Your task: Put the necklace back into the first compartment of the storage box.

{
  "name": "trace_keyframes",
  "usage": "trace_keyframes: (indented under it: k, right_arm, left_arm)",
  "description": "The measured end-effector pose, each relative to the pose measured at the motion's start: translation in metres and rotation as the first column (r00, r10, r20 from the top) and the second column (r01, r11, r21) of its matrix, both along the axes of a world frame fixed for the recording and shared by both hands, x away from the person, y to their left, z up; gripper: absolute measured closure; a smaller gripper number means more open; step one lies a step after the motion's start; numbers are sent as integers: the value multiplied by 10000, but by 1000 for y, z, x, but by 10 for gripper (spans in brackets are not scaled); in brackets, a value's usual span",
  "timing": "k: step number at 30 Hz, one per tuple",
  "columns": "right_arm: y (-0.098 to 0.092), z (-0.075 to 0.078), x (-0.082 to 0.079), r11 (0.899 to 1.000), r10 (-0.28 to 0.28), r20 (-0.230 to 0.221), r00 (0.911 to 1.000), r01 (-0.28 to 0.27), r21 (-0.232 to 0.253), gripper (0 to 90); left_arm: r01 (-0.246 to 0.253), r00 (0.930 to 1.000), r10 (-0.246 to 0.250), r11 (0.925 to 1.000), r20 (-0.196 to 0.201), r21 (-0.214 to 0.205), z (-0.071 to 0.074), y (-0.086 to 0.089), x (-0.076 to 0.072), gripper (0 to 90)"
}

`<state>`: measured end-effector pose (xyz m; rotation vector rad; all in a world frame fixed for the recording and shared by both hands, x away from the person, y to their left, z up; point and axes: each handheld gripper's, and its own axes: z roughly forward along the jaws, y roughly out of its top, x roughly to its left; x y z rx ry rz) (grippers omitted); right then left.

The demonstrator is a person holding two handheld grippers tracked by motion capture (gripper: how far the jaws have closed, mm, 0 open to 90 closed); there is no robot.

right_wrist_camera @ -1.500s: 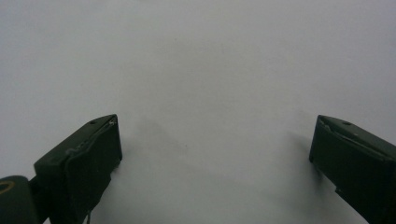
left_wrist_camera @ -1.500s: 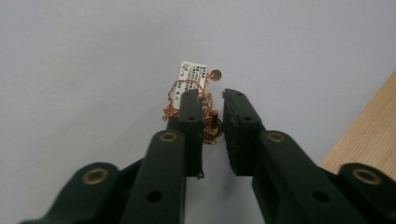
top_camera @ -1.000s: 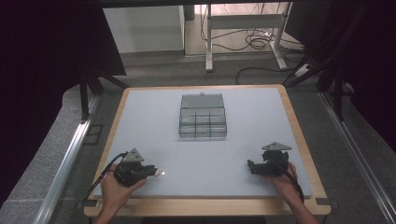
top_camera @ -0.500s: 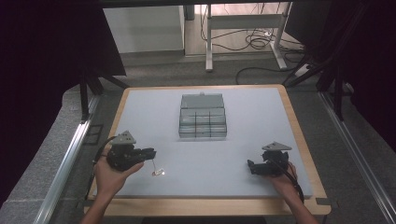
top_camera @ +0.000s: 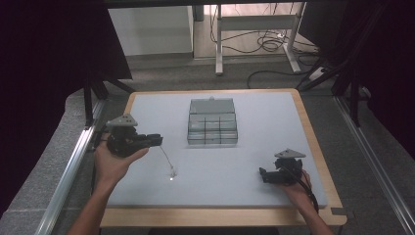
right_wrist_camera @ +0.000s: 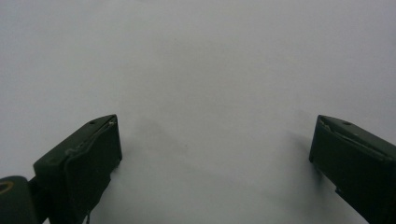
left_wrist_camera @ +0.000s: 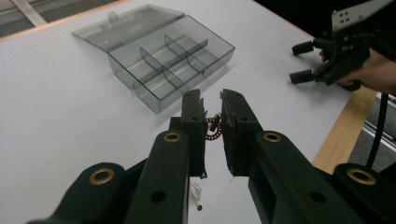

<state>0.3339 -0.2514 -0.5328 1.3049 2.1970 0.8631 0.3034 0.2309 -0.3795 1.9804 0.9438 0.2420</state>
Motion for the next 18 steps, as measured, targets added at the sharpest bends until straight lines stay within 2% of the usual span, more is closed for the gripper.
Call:
trace_keyframes:
  k: [5,18]
  right_arm:
    - [0,0,0,10000,6,-4,10000,-6,3,20]
    - [0,0,0,10000,15,6,10000,-15,-6,20]
  left_arm:
    - [-13,10000,13,10000,46,-92,16,-1,11,807]
    - [-66,9999,66,10000,99,56,48,-14,40,807]
